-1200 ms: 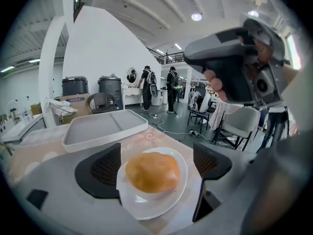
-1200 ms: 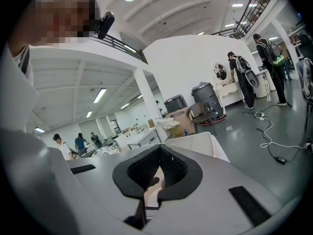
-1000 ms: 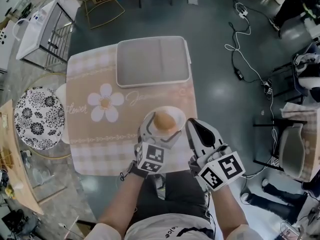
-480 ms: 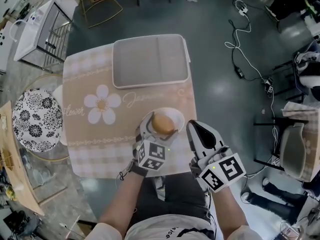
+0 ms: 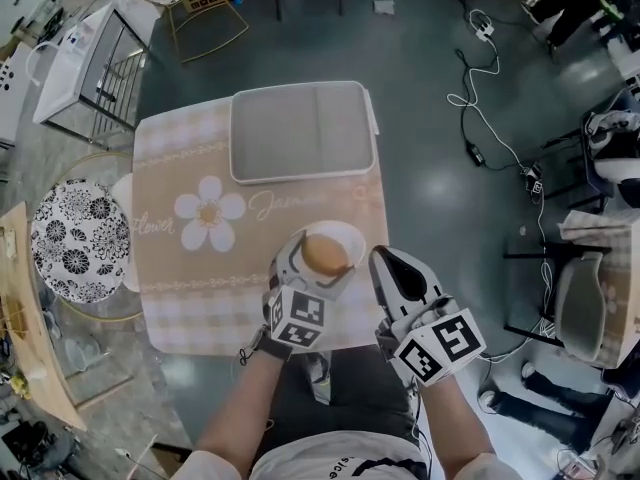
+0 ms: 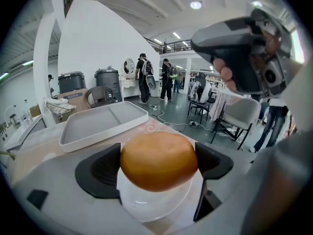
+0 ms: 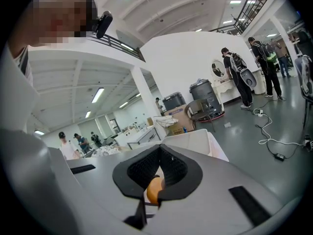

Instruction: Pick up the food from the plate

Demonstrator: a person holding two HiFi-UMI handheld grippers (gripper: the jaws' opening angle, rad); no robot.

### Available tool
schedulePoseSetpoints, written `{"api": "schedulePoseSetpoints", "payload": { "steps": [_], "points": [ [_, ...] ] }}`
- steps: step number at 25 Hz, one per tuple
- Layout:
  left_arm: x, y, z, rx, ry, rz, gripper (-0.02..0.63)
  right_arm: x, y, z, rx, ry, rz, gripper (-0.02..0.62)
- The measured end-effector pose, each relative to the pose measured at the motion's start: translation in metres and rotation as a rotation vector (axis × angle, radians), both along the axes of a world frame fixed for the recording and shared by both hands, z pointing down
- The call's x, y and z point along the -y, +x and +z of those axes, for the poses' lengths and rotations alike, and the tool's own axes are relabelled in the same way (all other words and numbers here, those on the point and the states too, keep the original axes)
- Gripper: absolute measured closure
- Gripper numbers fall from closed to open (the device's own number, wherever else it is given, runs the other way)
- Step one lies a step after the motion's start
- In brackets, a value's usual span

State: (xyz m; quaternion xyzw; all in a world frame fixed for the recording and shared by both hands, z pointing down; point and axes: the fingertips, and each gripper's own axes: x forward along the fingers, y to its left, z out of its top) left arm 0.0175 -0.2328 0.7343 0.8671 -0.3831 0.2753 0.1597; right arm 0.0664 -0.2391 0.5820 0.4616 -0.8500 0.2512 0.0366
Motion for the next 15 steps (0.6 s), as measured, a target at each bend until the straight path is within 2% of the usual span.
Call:
{"api": "schedulePoseSetpoints", "payload": {
  "steps": [15],
  "points": [
    [-0.028, -0.005, -0.133, -0.069, 0.044, 0.022, 0.146, -0.017, -0.018, -0.098, 0.005, 0.051, -0.014, 0.583]
  ]
}}
